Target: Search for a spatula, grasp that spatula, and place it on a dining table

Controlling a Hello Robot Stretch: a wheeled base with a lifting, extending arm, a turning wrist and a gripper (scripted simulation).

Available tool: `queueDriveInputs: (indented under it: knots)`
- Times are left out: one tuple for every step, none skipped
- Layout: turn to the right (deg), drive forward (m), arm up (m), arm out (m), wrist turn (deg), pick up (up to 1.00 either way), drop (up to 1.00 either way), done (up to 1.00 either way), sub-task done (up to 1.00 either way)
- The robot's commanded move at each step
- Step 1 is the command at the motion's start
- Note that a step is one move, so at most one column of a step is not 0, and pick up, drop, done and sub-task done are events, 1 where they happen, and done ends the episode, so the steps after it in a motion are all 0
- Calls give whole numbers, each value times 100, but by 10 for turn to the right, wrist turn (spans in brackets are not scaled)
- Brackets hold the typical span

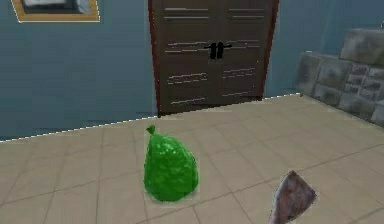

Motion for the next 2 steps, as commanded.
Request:
queueDriveInputs:
  knots:
    - [450,0,0,0,0,0,0,0,0]
    - [450,0,0,0,0,0,0,0,0]
